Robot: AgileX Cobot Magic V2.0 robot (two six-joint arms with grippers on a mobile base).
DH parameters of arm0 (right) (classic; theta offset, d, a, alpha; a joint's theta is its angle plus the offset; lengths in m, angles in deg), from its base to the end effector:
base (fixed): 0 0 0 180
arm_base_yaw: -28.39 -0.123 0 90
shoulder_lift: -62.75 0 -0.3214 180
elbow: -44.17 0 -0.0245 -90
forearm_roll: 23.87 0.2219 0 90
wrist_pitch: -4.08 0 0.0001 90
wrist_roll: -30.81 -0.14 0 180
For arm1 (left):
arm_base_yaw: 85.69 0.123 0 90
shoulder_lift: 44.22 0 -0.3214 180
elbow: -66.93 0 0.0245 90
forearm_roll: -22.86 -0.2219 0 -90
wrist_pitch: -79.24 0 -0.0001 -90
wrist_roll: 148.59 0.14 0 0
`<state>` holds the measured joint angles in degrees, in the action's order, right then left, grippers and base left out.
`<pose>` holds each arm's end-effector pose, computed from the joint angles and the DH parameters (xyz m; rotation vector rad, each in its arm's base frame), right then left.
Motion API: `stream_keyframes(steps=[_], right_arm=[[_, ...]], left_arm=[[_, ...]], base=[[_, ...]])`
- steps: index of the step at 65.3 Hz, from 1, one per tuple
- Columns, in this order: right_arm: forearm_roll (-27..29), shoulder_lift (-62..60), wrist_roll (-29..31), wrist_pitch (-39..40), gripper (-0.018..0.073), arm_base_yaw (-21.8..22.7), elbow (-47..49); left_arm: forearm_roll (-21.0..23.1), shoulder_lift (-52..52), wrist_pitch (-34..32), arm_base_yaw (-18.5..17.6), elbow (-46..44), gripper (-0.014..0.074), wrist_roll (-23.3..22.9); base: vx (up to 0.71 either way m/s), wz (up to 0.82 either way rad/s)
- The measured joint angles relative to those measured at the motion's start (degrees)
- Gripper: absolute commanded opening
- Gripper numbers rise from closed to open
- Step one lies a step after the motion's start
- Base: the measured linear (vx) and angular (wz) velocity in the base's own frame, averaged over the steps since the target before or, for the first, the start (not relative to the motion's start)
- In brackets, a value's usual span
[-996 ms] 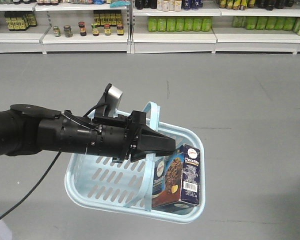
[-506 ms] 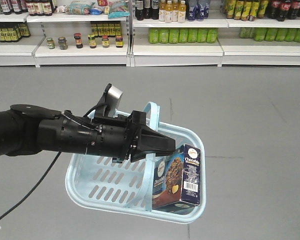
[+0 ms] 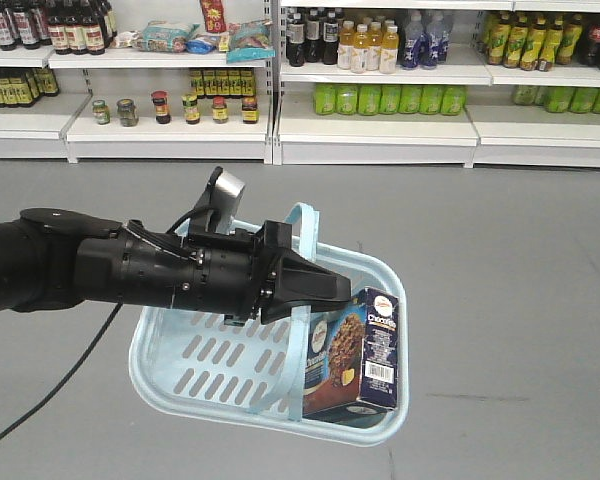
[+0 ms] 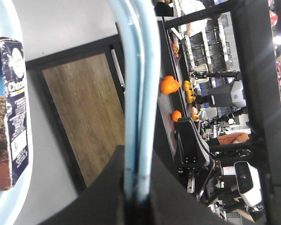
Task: Left arm holds basket, right arm returns cookies
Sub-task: 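Hold the basket with the left gripper while driving toward the drink shelves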
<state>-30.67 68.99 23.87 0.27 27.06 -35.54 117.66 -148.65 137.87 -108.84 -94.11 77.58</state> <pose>0.0401 -0.0002 0.1986 -0.0099 1.5661 0.0142 0.2705 -0.2453 0.3009 0.1780 2.2918 -1.7948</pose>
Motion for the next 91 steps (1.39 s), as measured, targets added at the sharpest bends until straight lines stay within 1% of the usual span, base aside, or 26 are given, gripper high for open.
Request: stream_keyframes(steps=[91], right_arm=[[0.0,0.0,0.0,0.0,-0.0006,0.0,0.0]], left_arm=[[0.0,0.0,-0.4,0.0,0.0,-0.0006,0.0]], base=[[0.49,-0.01]])
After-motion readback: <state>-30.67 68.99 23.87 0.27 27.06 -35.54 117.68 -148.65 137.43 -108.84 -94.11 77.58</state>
